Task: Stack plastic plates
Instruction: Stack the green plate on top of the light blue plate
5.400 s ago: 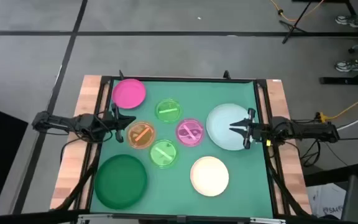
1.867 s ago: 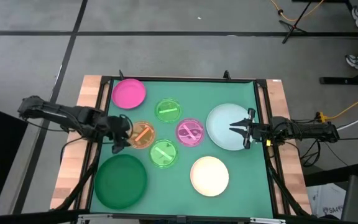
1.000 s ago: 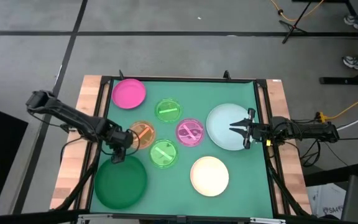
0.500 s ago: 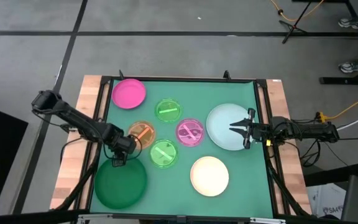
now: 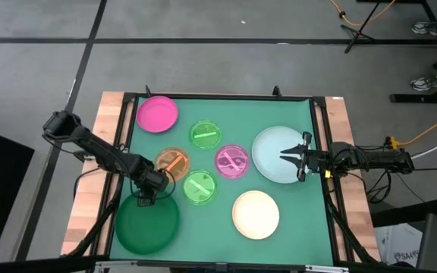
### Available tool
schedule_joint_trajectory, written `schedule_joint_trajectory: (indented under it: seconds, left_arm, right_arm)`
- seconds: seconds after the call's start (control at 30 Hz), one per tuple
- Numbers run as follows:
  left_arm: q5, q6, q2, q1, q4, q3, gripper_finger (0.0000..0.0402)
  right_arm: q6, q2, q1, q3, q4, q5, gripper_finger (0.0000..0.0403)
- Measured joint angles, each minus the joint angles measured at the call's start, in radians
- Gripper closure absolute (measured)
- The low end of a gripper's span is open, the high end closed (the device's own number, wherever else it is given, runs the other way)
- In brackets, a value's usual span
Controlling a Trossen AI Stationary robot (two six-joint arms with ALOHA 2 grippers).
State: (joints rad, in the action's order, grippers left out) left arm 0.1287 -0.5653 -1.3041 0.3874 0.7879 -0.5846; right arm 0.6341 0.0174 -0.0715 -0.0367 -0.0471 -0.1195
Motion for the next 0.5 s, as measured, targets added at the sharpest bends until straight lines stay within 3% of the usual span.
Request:
schedule_joint_trajectory:
  seconds: [0.5]
  left_arm:
    - [-0.001, 0.055, 0.002, -0.001, -0.016, -0.001, 0.0348]
  right_arm:
    - [0.000, 0.000, 0.000, 0.000, 0.000, 0.000, 0.0327]
